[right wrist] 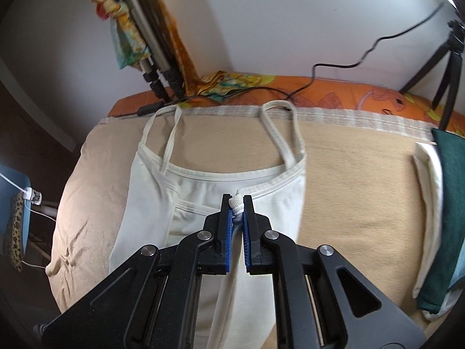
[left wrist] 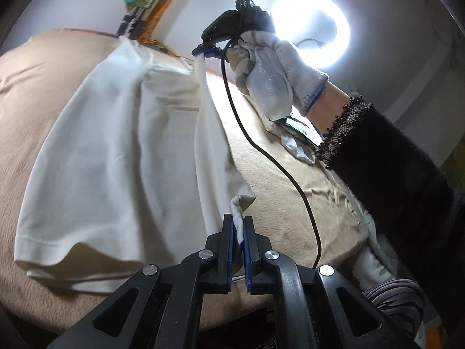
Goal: Fold small clothes
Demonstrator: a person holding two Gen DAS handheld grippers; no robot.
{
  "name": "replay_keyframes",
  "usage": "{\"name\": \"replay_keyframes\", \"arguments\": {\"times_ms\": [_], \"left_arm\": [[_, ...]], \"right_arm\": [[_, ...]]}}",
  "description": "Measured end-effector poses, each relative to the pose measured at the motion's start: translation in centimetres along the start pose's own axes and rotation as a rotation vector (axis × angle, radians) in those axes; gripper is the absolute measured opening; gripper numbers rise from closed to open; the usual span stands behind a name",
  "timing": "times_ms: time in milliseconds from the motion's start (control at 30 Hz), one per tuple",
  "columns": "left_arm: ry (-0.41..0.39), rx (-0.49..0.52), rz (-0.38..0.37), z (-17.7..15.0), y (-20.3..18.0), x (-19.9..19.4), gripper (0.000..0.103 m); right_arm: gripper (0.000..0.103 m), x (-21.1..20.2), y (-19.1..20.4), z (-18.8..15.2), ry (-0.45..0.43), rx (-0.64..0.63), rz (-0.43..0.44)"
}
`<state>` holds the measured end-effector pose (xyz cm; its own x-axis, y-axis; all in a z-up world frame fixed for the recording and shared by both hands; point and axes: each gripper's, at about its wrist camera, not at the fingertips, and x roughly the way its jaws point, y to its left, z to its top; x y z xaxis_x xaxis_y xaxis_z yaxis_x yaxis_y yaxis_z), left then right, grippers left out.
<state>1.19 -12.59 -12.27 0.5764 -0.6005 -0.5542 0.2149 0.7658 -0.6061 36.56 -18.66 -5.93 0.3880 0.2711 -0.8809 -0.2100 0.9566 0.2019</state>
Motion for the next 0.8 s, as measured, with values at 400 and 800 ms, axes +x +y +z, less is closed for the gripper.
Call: {"name": "replay_keyframes", "arguments": {"times_ms": [400,800], "left_arm": [[0.010,-0.082,0.022,0.1,2.8,-0.5,0.021],[-0.031,0.060,0.060,-0.1,1.4,-6.3,0.029]], "right_arm": [[0.011,5.0,4.5,-0.6,0.073,-0.056,0.052],[0.037,-7.5,-0.2,-5.6,-0.030,-0.002,0.114]]}}
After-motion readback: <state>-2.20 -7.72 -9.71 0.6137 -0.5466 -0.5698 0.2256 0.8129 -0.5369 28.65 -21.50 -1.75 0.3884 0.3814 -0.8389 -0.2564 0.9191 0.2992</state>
